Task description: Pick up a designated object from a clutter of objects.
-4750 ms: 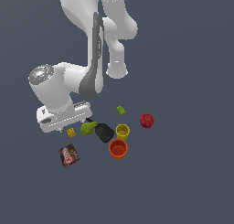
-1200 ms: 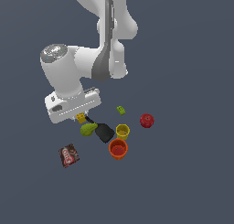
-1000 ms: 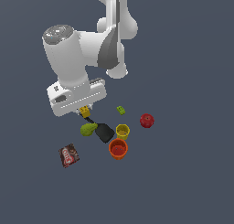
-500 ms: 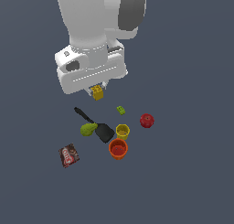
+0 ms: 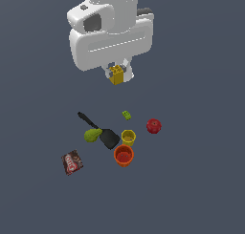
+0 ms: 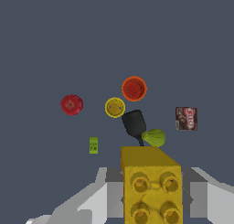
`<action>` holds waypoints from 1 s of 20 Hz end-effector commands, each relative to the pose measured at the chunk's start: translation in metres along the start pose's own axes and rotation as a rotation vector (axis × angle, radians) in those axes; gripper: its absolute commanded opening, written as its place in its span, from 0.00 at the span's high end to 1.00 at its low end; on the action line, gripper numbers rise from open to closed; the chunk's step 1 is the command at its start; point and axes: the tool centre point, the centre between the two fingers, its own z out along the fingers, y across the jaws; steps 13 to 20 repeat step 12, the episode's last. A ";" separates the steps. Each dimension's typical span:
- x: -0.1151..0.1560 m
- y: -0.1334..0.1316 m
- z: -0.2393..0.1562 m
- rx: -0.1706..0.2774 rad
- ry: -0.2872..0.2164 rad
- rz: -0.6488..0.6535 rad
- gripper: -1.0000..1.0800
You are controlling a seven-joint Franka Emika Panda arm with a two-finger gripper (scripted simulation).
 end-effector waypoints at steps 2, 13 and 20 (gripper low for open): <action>0.006 -0.010 -0.019 0.002 -0.001 0.001 1.00; 0.014 -0.019 -0.039 0.004 -0.001 0.001 1.00; 0.014 -0.019 -0.039 0.004 -0.001 0.001 1.00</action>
